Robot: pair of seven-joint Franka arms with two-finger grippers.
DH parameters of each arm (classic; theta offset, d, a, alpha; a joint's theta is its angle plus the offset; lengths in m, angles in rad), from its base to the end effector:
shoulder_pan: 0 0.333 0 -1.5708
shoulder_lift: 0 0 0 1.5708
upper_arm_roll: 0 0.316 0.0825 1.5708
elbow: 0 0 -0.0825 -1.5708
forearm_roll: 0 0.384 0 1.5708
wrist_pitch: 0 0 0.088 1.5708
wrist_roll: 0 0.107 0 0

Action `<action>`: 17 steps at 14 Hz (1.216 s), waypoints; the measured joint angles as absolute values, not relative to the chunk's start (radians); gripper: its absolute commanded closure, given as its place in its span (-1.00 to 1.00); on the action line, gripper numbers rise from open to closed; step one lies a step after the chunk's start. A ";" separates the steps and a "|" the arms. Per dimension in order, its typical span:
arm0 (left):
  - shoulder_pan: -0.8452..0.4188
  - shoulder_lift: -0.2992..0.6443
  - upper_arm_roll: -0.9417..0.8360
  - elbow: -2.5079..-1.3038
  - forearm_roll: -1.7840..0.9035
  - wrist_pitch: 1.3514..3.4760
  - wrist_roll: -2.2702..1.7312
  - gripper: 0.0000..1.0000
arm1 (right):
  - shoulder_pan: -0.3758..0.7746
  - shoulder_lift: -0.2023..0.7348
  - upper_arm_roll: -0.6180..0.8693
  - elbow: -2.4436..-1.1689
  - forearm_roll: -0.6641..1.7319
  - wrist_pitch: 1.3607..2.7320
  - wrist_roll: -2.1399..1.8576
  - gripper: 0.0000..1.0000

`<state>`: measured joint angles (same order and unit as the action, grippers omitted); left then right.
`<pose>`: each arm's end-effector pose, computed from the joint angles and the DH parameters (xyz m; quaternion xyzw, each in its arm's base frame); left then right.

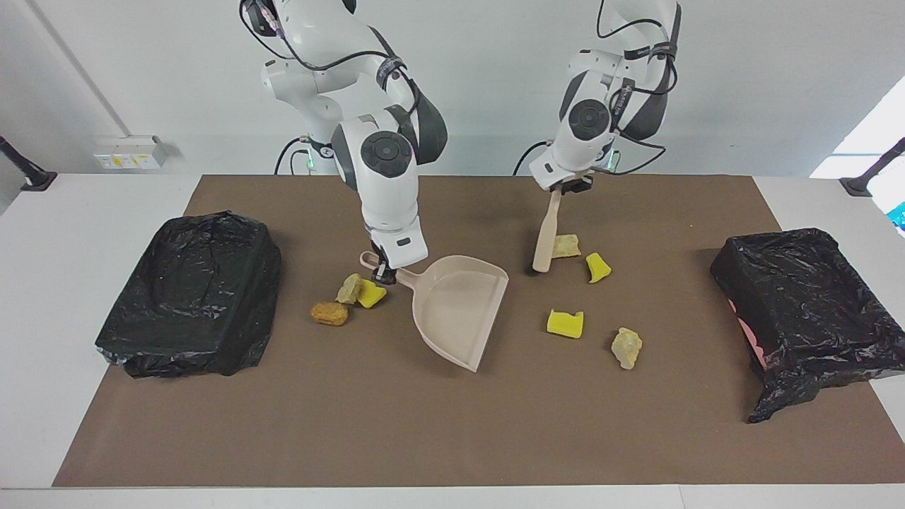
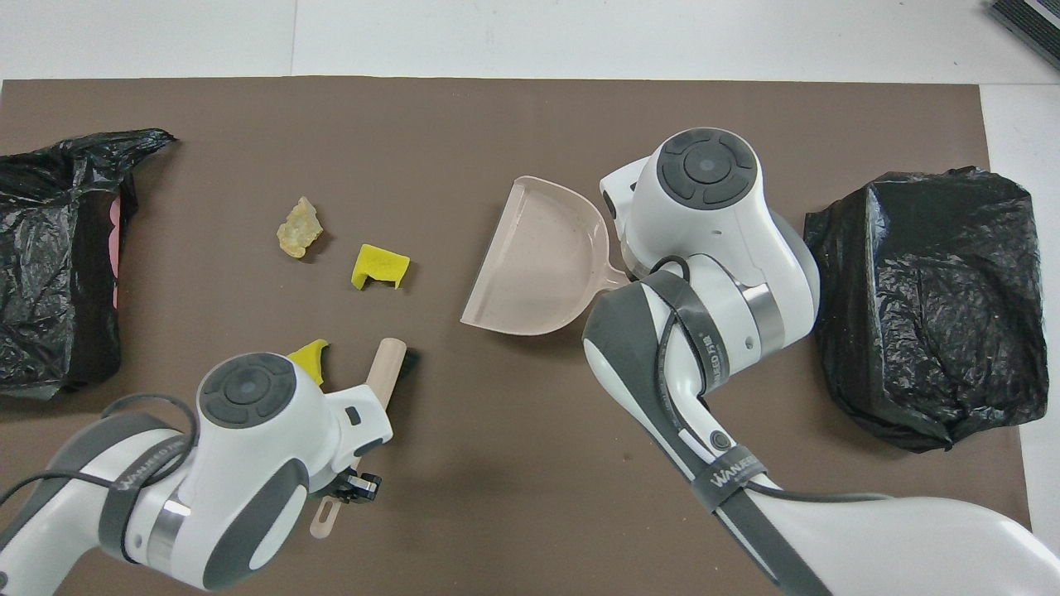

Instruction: Sweep and dump trash in bin

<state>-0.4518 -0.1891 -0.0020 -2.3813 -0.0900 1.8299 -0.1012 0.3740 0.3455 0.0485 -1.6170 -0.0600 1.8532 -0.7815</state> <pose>0.3801 -0.1935 0.3714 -0.9708 0.1534 0.1842 0.0103 0.5932 0.2580 0.4164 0.8177 0.5727 -0.0571 0.0100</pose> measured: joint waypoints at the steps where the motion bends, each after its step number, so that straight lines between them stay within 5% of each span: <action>1: -0.400 -0.172 -0.002 -2.368 -0.081 1.844 -0.074 1.00 | 0.385 0.346 0.050 -1.631 -0.060 1.863 -0.782 1.00; 9: -0.294 -0.138 0.000 -2.140 -0.010 1.711 -0.049 1.00 | 0.503 0.372 0.053 -1.695 -0.060 1.956 -0.717 1.00; 17: -0.044 -0.173 0.003 -2.226 0.024 1.729 -0.090 1.00 | 0.579 0.379 0.053 -1.718 -0.060 1.990 -0.602 1.00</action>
